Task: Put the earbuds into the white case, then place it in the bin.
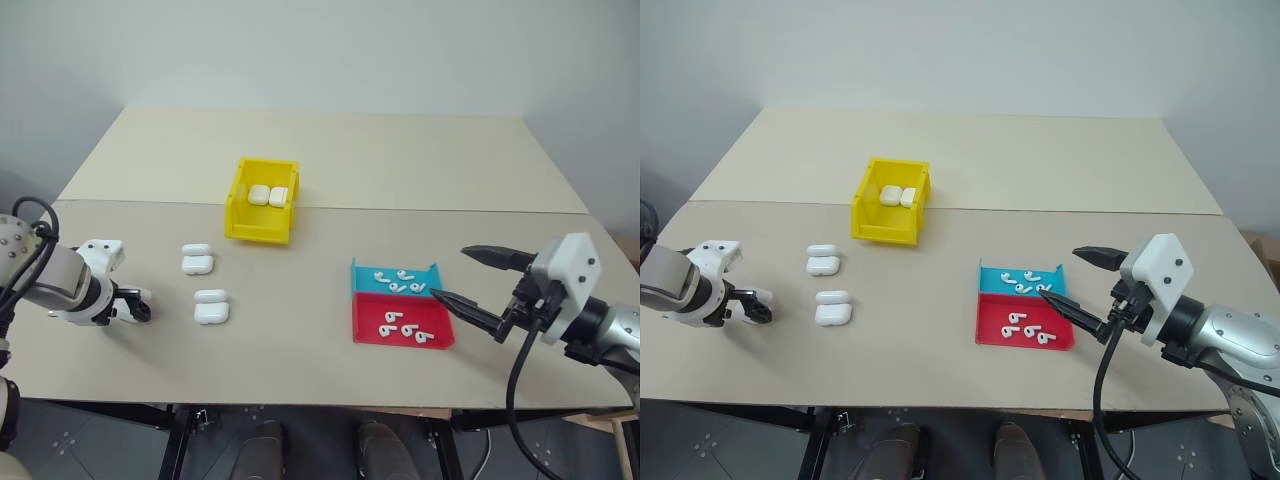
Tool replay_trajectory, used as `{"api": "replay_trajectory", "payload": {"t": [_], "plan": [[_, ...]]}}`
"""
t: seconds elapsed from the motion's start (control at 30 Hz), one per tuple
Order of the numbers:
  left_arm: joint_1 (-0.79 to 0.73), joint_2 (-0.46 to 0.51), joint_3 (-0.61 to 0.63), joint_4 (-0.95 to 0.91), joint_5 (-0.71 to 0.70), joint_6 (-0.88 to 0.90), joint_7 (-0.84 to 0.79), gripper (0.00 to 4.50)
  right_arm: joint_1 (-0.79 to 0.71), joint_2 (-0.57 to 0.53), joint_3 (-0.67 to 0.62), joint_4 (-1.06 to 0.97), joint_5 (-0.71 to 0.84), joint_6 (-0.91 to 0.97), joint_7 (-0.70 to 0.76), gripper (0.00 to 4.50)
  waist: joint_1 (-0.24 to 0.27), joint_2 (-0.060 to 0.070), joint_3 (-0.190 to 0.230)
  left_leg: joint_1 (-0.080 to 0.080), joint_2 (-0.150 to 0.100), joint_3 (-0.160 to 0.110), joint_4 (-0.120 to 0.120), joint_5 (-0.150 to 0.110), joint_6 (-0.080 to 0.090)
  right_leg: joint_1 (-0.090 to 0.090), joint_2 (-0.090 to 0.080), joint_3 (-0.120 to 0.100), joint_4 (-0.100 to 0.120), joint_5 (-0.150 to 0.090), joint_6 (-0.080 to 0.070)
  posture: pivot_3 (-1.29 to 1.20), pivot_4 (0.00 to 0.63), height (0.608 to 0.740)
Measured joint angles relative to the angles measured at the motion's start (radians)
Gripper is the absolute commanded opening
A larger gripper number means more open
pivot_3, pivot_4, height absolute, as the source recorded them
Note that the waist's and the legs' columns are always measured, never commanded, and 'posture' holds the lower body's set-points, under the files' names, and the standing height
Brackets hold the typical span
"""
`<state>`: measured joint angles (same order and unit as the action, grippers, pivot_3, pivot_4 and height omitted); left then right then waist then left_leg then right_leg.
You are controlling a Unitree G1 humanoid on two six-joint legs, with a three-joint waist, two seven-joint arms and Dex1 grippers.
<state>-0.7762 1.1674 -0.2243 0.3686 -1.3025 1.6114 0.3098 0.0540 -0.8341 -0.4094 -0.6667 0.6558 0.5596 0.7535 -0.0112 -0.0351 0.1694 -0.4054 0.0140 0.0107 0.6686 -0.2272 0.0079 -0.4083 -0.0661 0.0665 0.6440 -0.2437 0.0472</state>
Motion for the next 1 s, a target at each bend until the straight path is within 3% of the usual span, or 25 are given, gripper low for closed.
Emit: {"api": "replay_trajectory", "payload": {"t": [0.27,0.63,1.0], "plan": [[-0.057,0.001,-0.101,-0.026,0.105,0.0,-0.127,4.5,0.004,0.0,-0.001,-0.005,0.0,0.01,-0.002,4.48,0.003,0.0,0.0,0.0,-0.001,0.005,0.0,0.0,0.0,0.001,0.0,0.0,0.0,0.0,0.0,0.0,0.15,0.74],[-0.116,0.018,-0.252,-0.135,0.308,0.0,-0.461,4.5,0.013,0.001,-0.004,-0.019,0.018,0.011,-0.02,4.48,0.0,0.0,0.0,-0.001,0.0,0.005,0.0,0.0,0.0,0.0,0.002,0.0,-0.002,0.0,0.0,0.0,0.15,0.74],[-0.154,0.016,-0.302,-0.138,0.546,0.0,-0.676,4.5,0.03,0.001,-0.004,-0.032,0.034,0.011,-0.036,4.48,-0.001,0.0,0.0,-0.002,0.001,0.005,0.0,0.0,0.0,0.0,0.002,0.0,-0.002,-0.001,0.001,0.0,0.15,0.74]]}}
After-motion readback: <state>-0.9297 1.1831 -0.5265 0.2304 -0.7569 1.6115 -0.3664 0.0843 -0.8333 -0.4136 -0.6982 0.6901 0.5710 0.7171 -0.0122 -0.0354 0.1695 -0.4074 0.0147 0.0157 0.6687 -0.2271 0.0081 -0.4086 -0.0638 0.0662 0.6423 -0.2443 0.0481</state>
